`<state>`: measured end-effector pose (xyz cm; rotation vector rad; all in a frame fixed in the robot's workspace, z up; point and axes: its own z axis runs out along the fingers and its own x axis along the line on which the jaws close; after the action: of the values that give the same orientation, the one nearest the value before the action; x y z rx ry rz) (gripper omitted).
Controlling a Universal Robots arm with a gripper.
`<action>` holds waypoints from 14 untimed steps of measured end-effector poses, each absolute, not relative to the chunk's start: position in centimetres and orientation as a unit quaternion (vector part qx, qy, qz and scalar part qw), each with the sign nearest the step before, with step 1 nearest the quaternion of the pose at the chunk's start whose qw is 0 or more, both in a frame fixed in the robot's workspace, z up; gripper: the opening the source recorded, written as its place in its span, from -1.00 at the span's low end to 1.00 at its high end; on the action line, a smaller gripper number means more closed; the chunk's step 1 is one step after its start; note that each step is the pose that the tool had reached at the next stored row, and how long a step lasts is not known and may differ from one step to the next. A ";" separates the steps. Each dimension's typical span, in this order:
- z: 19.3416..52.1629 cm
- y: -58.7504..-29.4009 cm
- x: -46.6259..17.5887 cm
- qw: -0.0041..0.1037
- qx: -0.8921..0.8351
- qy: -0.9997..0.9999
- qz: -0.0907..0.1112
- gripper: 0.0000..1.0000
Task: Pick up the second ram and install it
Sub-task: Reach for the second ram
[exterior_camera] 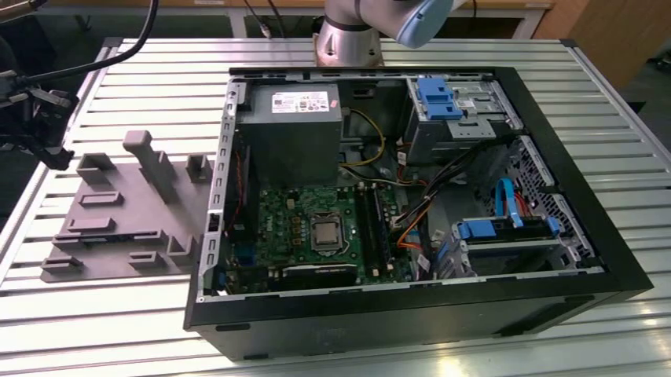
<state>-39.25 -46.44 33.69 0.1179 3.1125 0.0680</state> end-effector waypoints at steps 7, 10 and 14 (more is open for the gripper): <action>33.3 -46.5 -39.4 0.013 0.038 0.999 0.022 -0.79; 33.2 -46.5 -39.4 0.013 0.038 0.999 0.022 -0.79; 33.1 -46.6 -39.5 0.013 0.038 0.999 0.022 -0.79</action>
<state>-39.46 -46.58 33.07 0.1179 3.1125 0.0680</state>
